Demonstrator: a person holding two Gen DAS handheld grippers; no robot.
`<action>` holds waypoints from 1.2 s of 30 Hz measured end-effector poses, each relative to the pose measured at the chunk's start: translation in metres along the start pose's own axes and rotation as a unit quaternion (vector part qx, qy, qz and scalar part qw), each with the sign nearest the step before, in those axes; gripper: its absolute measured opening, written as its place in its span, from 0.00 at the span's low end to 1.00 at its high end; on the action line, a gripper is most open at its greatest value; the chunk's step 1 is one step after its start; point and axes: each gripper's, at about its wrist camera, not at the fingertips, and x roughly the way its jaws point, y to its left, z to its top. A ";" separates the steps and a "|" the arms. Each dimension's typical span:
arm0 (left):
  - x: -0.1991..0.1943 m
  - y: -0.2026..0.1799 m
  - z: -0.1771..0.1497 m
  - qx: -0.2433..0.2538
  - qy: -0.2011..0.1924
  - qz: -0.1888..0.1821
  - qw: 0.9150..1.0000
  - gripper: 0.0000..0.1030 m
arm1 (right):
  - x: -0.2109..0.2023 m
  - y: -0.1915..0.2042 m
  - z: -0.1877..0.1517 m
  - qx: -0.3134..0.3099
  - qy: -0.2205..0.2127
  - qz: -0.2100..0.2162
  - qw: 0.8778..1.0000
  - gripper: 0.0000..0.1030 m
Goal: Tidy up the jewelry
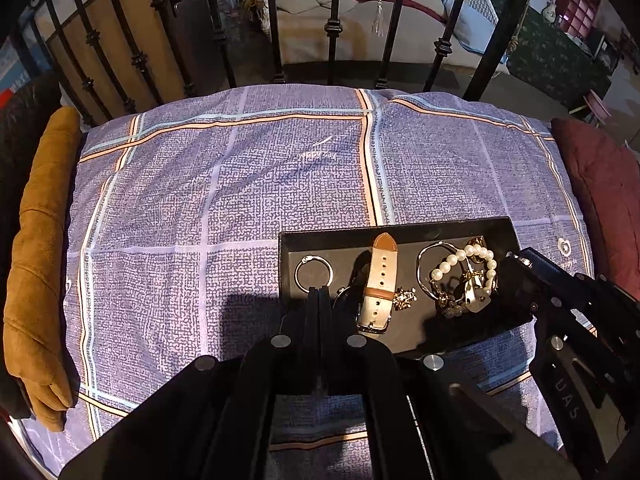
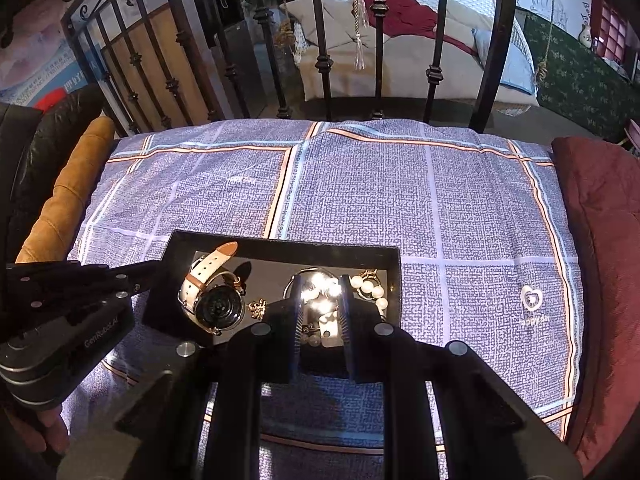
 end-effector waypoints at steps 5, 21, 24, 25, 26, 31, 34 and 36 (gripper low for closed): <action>-0.001 0.002 -0.002 -0.003 -0.003 0.010 1.000 0.56 | -0.007 0.002 0.000 -0.003 -0.014 -0.011 1.000 0.64; -0.023 0.010 -0.015 -0.009 -0.002 0.016 1.000 0.84 | -0.030 -0.004 -0.017 0.030 0.023 -0.040 0.998 0.65; -0.028 0.010 -0.019 -0.012 0.005 0.024 1.000 0.92 | -0.034 -0.002 -0.020 0.032 0.029 -0.038 0.998 0.65; -0.029 0.011 -0.021 -0.013 0.005 0.026 1.000 0.93 | -0.035 0.000 -0.021 0.031 0.031 -0.037 0.998 0.65; -0.031 0.012 -0.023 -0.014 0.004 0.027 1.000 0.93 | -0.036 0.001 -0.022 0.030 0.031 -0.037 0.998 0.65; -0.039 0.016 -0.030 -0.025 0.006 0.032 0.999 0.93 | -0.042 0.008 -0.025 0.022 0.032 -0.034 0.999 0.65; -0.042 0.020 -0.033 -0.034 0.010 0.040 0.999 0.93 | -0.044 0.009 -0.027 0.021 0.032 -0.036 0.999 0.66; -0.042 0.022 -0.034 -0.040 0.017 0.049 0.998 0.93 | -0.045 0.010 -0.028 0.021 0.030 -0.037 0.999 0.66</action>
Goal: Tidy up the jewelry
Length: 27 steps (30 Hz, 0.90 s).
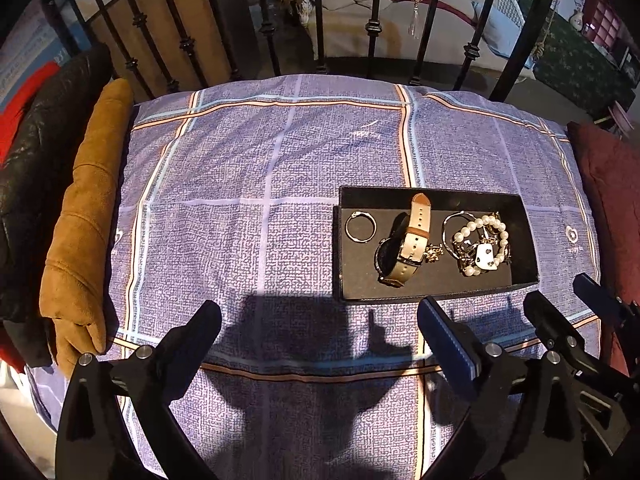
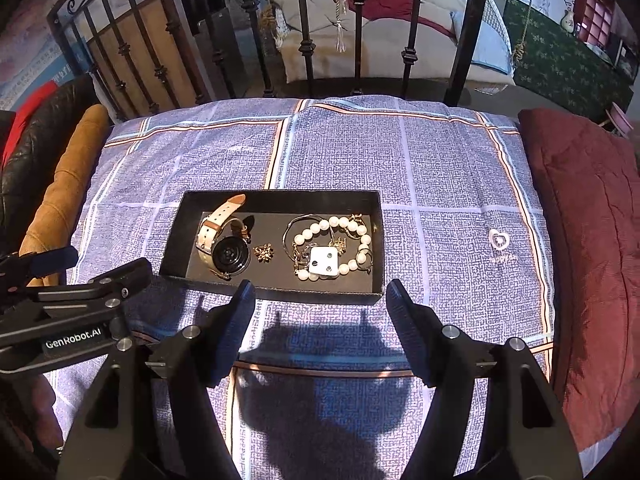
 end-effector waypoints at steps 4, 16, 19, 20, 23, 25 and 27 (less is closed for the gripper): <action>-0.004 0.005 -0.003 -0.011 -0.002 -0.005 1.000 0.93 | -0.003 -0.001 -0.001 0.001 -0.003 -0.003 1.000 0.66; -0.013 0.002 -0.007 0.004 -0.015 0.009 1.000 0.94 | -0.006 -0.006 0.001 0.006 -0.008 -0.009 1.000 0.66; -0.012 0.001 -0.007 0.005 -0.014 0.013 1.000 0.94 | -0.007 -0.007 0.002 0.008 -0.011 -0.010 1.000 0.66; -0.012 0.002 -0.007 0.005 -0.014 0.013 1.000 0.94 | -0.007 -0.007 0.003 0.008 -0.011 -0.011 1.000 0.66; -0.012 0.002 -0.008 0.005 -0.015 0.015 1.000 0.93 | -0.008 -0.008 0.004 0.008 -0.013 -0.011 1.000 0.66; -0.012 0.002 -0.008 0.006 -0.015 0.015 1.000 0.94 | -0.007 -0.008 0.004 0.007 -0.013 -0.011 1.000 0.66; -0.013 0.002 -0.008 0.006 -0.015 0.015 1.000 0.94 | -0.007 -0.008 0.003 0.007 -0.012 -0.011 1.000 0.66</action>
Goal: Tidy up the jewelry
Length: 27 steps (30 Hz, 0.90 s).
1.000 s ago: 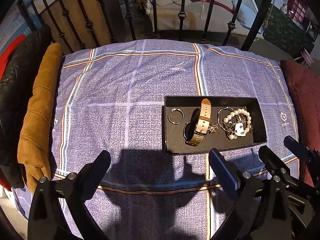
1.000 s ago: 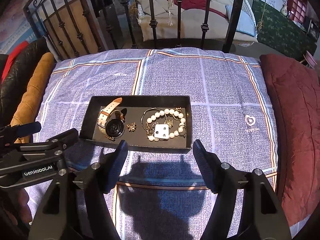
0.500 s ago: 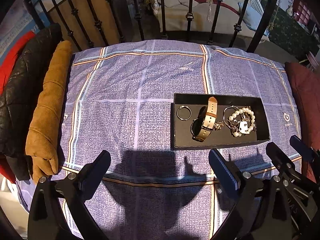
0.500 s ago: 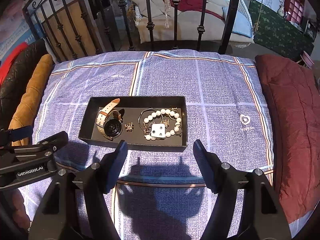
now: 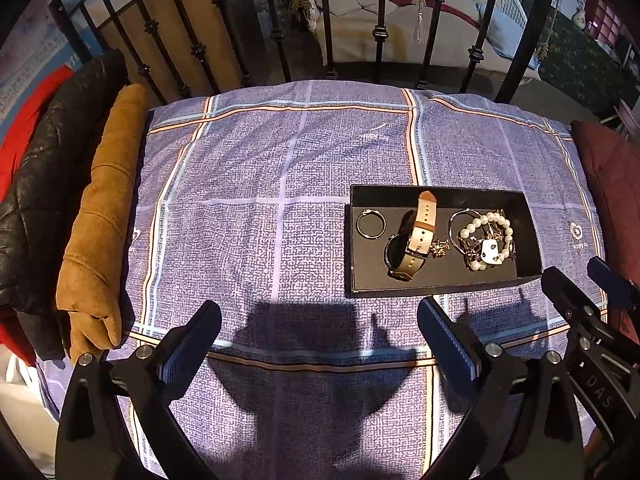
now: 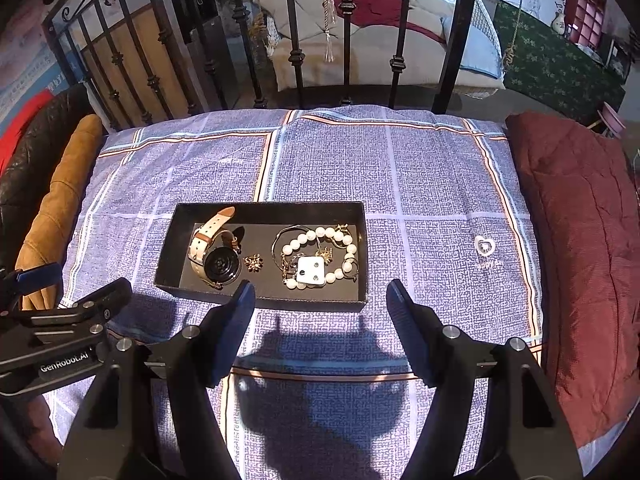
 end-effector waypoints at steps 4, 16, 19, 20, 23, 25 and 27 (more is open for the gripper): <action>-0.001 0.000 0.000 0.001 -0.001 0.001 1.000 0.94 | 0.000 0.001 0.000 -0.002 0.001 0.001 1.000 0.66; -0.003 0.003 -0.004 -0.004 -0.001 0.004 1.000 0.94 | -0.006 -0.002 -0.002 0.010 -0.005 0.005 1.000 0.66; -0.004 0.002 -0.005 -0.004 -0.001 0.004 1.000 0.94 | -0.006 -0.004 -0.003 0.014 -0.004 0.007 1.000 0.66; -0.004 0.002 -0.005 -0.003 -0.001 0.003 1.000 0.94 | -0.007 -0.004 -0.004 0.013 -0.005 0.007 1.000 0.66; -0.005 0.002 -0.006 -0.003 -0.002 0.003 1.000 0.94 | -0.008 -0.003 -0.004 0.012 -0.005 0.006 1.000 0.66; -0.006 0.001 -0.006 -0.001 -0.003 0.005 1.000 0.94 | -0.008 -0.004 -0.005 0.012 -0.006 0.005 1.000 0.66; -0.006 0.000 -0.006 0.000 -0.004 0.005 1.000 0.94 | -0.009 -0.004 -0.005 0.013 -0.006 0.006 1.000 0.66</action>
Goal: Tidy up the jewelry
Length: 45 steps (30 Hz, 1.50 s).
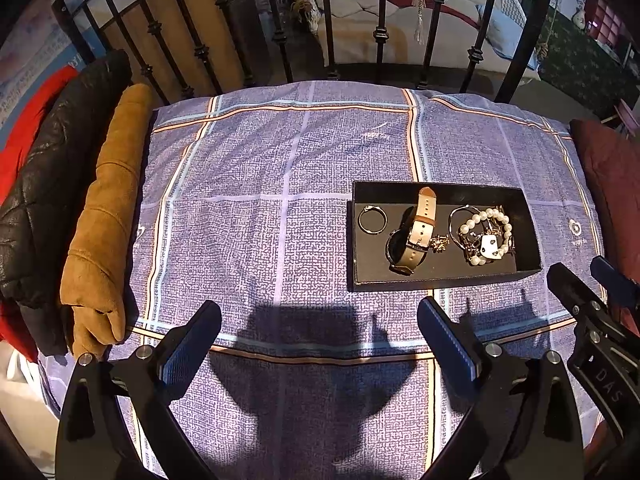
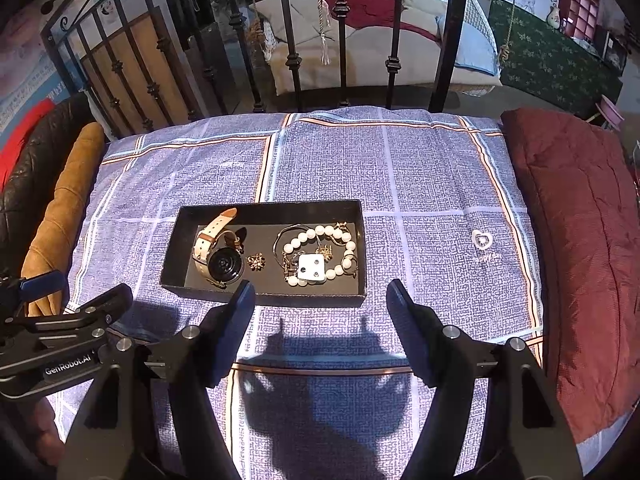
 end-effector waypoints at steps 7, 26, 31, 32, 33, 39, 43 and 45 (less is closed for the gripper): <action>0.000 0.000 0.000 0.000 0.000 0.000 1.000 0.94 | 0.001 0.001 0.000 -0.002 0.001 -0.001 1.000 0.66; 0.004 0.000 0.004 0.002 0.005 -0.006 1.000 0.94 | 0.007 0.003 0.004 -0.009 0.007 -0.004 1.000 0.66; 0.002 -0.002 0.004 0.006 -0.007 0.002 1.000 0.94 | 0.009 0.003 0.004 -0.008 0.006 -0.006 1.000 0.66; 0.000 0.000 0.003 0.000 -0.018 -0.004 1.000 0.93 | 0.008 0.003 0.004 -0.008 0.006 -0.006 1.000 0.66; -0.002 0.002 0.002 -0.007 -0.028 -0.014 0.999 0.91 | 0.008 0.002 0.004 -0.007 0.005 -0.006 1.000 0.66; -0.004 -0.005 0.007 0.024 -0.034 0.014 0.999 0.94 | 0.010 0.000 0.005 -0.005 0.005 -0.008 1.000 0.66; 0.003 0.003 0.009 0.002 -0.005 0.028 1.000 0.94 | 0.009 0.001 0.005 -0.005 0.005 -0.007 1.000 0.66; 0.004 0.007 0.008 -0.010 0.001 0.019 1.000 0.94 | 0.009 0.001 0.006 -0.006 0.004 -0.008 1.000 0.66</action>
